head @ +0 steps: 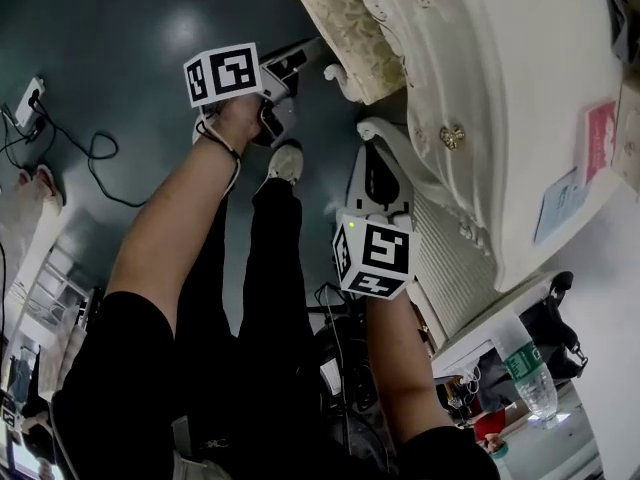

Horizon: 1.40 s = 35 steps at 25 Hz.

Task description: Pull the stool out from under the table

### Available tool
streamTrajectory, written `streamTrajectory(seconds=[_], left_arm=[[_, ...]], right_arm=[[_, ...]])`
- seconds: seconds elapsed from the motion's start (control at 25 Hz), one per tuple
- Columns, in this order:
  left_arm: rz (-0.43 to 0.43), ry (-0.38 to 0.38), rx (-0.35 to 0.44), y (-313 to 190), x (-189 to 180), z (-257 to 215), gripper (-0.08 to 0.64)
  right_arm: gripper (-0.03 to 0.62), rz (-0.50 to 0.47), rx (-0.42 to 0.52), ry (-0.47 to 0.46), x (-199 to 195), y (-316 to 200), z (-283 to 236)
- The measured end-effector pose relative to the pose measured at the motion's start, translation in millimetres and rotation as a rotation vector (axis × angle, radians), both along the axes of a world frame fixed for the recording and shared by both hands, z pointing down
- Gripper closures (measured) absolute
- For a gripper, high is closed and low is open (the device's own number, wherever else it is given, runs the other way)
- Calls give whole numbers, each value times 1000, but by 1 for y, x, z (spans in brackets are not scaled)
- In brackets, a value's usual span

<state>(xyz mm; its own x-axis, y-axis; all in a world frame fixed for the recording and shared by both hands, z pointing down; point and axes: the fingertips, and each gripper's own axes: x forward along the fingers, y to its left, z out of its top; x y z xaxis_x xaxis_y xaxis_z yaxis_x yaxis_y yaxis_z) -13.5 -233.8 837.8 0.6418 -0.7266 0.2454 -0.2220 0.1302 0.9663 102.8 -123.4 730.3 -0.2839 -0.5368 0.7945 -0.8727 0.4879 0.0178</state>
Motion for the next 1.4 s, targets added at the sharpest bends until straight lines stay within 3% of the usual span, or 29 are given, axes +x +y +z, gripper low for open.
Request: streamTrajectory(seconds=[0.12, 0.28, 0.4, 0.6, 1.04, 1.4], left_arm=[[22, 11, -14, -9, 12, 25, 397], [-20, 63, -74, -22, 21, 53, 368], [-26, 46, -89, -32, 25, 64, 342], [-24, -5, -71, -44, 30, 67, 342], [-27, 1, -68, -43, 28, 69, 364], [-41, -9, -80, -7, 7, 68, 367]], right_arm=[[586, 14, -13, 2, 9, 7, 9], [586, 33, -62, 36, 24, 18, 29], [586, 47, -74, 66, 34, 20, 38], [586, 65, -71, 84, 46, 17, 44], [586, 74, -107, 111, 48, 19, 61], [586, 53, -118, 108, 40, 18, 66]])
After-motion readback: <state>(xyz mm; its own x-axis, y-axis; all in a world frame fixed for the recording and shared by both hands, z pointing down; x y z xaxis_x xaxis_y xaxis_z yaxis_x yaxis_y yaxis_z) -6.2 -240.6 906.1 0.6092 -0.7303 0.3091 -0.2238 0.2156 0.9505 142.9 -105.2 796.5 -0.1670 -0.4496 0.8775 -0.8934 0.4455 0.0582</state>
